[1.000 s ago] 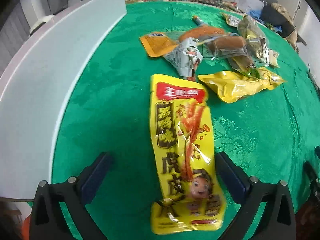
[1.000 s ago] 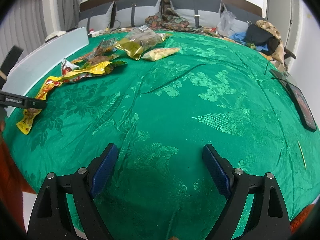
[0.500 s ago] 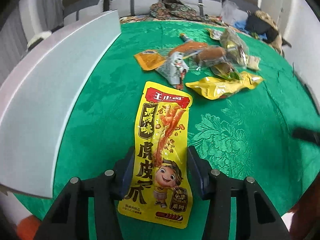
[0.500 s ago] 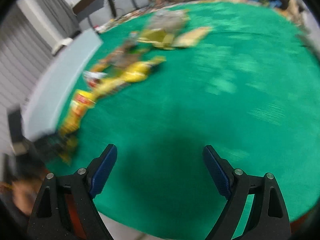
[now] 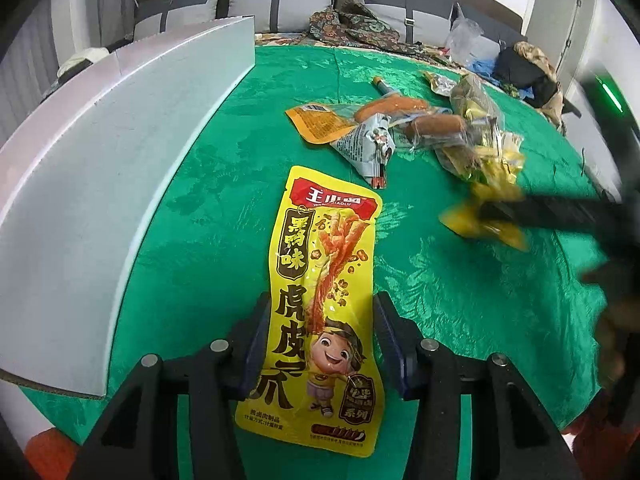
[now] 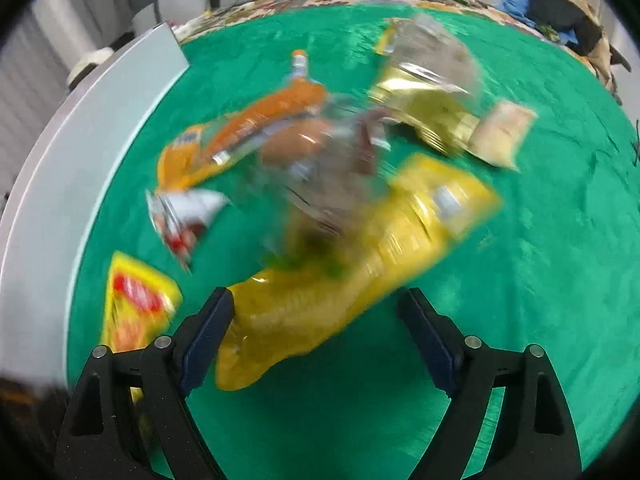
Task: Organize snacks
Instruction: 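Grasp the yellow vacuum-sealed packet with the right gripper while the left holds its packet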
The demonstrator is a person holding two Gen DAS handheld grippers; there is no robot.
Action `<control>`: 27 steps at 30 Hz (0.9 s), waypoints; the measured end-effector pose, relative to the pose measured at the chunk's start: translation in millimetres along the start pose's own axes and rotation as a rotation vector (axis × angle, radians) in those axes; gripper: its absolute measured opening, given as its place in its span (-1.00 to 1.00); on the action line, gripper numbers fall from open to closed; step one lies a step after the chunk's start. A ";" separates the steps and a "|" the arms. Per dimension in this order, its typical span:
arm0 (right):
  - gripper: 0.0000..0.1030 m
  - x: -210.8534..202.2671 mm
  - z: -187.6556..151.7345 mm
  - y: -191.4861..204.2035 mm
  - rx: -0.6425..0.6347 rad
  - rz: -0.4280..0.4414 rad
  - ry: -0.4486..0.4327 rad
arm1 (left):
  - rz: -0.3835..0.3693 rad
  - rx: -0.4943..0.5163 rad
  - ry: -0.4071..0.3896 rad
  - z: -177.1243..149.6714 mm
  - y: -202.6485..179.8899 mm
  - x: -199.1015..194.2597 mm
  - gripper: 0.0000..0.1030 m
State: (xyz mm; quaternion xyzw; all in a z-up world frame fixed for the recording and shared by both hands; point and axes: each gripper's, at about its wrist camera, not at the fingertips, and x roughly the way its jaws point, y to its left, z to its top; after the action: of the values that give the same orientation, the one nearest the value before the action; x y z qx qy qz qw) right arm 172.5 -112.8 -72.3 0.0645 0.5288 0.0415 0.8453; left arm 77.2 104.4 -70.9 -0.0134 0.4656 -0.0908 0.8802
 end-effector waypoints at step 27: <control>-0.18 -23.9 10.1 -66.8 -0.036 -0.040 0.086 | -0.093 -0.120 -0.014 0.8 17.3 -10.3 -0.18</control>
State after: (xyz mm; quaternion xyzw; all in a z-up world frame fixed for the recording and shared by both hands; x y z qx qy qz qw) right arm 171.3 -182.8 -56.9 0.0369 0.5650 0.0369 0.8234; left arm 74.7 123.1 -63.9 -0.0881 0.4629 -0.1033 0.8759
